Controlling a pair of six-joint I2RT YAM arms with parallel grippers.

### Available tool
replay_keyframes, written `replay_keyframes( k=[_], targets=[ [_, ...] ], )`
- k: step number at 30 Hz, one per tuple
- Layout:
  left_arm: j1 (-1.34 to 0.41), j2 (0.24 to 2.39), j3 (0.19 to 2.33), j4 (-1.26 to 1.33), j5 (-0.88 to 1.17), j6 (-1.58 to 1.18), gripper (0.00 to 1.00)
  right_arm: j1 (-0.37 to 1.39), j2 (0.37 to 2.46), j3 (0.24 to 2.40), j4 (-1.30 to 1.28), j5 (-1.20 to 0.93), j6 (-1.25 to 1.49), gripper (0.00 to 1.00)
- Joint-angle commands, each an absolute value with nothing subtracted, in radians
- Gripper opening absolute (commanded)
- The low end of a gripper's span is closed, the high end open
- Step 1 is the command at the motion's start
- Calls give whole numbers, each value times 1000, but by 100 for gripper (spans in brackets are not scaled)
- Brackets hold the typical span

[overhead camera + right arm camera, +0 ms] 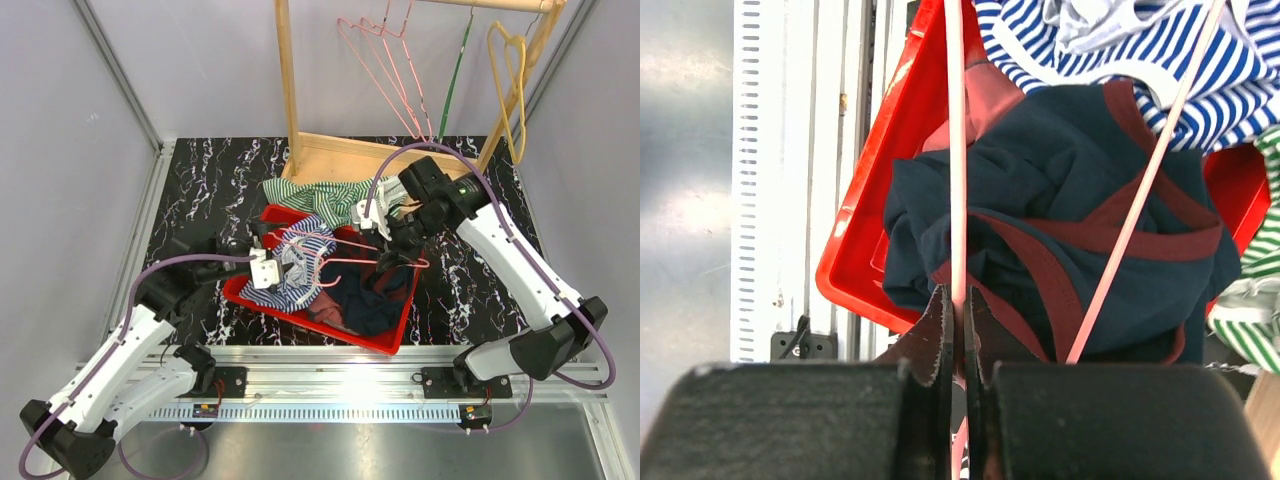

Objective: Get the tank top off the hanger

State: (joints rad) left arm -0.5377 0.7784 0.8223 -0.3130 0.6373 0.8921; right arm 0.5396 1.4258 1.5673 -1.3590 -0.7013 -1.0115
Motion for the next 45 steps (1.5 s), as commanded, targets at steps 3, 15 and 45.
replay_keyframes(
  k=[3,15,45],
  targets=[
    [-541,784,870,-413,697,991,75,581,1382,1603,-1637,-756,-1066,0],
    [-577,828,867,-460,502,1065,0,653,1387,1621,-1631,-772,-1057,0],
    [-368,1207,1388,-379,256,3,0,273,1016,1204,-575,-248,-295,100]
  ],
)
